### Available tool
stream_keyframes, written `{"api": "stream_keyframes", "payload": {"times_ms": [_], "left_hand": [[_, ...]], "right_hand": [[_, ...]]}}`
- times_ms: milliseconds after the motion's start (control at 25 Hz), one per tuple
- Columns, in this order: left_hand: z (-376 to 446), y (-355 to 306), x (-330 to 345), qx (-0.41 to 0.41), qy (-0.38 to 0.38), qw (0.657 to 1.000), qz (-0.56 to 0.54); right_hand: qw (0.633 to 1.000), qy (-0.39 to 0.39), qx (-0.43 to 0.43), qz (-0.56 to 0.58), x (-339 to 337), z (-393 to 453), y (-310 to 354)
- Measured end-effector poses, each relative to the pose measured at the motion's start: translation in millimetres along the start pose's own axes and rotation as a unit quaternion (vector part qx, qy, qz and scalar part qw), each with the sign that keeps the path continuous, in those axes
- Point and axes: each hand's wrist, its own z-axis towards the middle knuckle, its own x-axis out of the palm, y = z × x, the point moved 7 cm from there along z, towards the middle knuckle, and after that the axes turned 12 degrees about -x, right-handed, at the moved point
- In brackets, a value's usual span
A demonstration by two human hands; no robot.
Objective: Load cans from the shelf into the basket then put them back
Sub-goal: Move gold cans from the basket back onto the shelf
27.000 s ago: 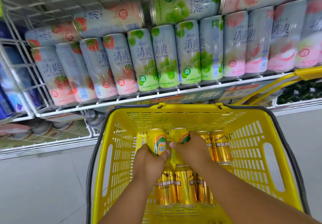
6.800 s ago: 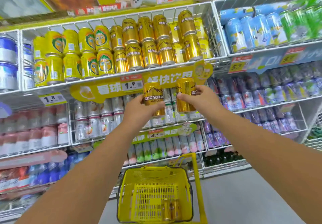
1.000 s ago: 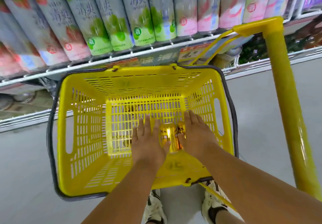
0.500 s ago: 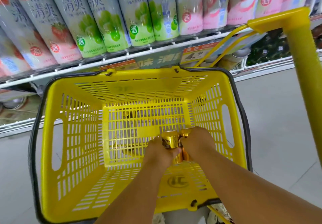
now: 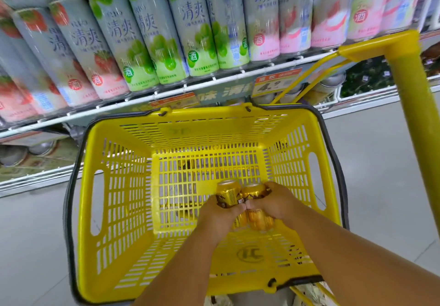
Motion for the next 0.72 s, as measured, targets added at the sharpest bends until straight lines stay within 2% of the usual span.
{"api": "stream_keyframes", "payload": {"times_ms": [120,320,520,720], "left_hand": [[-33,-10,-23,0.011,-0.014,1.0,-0.022],[-120,-49,-78,0.043,-0.062,0.995,-0.058],[-237,-100,-125,0.107,-0.085,0.988,-0.077],[-357,-156,-166,0.165,-0.099,0.977,-0.088]], "right_hand": [[0.997,-0.038,-0.043,0.056,-13,-27,29],[0.983,-0.056,-0.118,0.129,-54,-107,111],[0.969,-0.1,-0.182,0.134,-103,-192,188],[0.953,-0.099,-0.25,0.144,-154,-283,273]]}}
